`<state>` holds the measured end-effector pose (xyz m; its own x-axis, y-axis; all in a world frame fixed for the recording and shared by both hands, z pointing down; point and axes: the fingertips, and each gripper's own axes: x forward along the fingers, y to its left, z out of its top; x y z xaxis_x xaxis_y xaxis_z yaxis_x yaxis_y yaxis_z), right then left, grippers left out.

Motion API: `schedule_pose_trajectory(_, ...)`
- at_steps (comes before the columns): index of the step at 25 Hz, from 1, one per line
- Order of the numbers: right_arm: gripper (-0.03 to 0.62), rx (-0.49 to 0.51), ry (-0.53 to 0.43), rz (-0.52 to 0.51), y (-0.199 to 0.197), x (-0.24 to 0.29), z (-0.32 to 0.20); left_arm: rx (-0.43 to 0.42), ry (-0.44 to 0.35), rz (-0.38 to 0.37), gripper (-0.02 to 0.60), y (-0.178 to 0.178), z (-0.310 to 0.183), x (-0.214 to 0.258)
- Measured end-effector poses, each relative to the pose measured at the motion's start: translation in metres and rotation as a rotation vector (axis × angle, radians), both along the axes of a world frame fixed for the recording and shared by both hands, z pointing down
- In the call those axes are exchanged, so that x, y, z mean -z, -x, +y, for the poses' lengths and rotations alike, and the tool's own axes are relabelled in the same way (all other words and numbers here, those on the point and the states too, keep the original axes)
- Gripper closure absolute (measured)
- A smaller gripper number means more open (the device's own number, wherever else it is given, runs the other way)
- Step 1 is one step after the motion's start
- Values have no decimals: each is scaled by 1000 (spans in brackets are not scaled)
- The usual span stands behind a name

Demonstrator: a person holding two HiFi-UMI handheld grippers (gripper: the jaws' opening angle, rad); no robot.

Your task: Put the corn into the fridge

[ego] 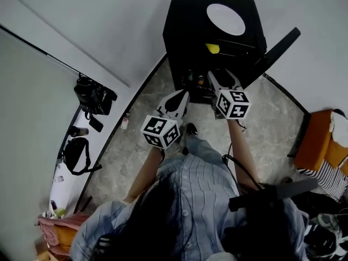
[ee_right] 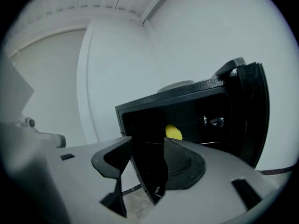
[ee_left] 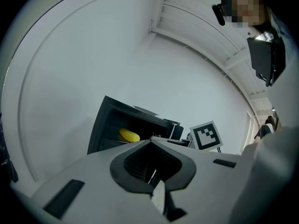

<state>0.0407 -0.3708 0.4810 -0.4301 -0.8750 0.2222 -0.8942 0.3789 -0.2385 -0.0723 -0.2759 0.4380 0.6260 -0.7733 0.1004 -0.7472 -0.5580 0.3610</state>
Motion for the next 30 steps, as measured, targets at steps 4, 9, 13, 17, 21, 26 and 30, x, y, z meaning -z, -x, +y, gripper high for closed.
schedule_pose_trajectory(4,397,12,-32,-31,10,20,37,3,-14,10,574,4,24,6)
schedule_pose_trajectory(9,430,18,-50,-54,19,30,74,13,-9,24,575,9,56,1)
schedule_pose_trajectory(13,488,6,-46,-62,21,28,105,18,9,41,575,13,83,-7)
schedule_pose_trajectory(17,511,5,-43,-75,24,31,137,22,11,58,575,14,105,-9)
schedule_pose_trajectory(21,513,19,-30,-68,27,31,164,23,18,79,574,12,126,-9)
schedule_pose_trajectory(26,516,40,-29,-75,35,38,182,23,-3,71,574,13,143,-3)
schedule_pose_trajectory(30,516,70,-25,-85,46,42,190,37,-25,57,575,19,146,4)
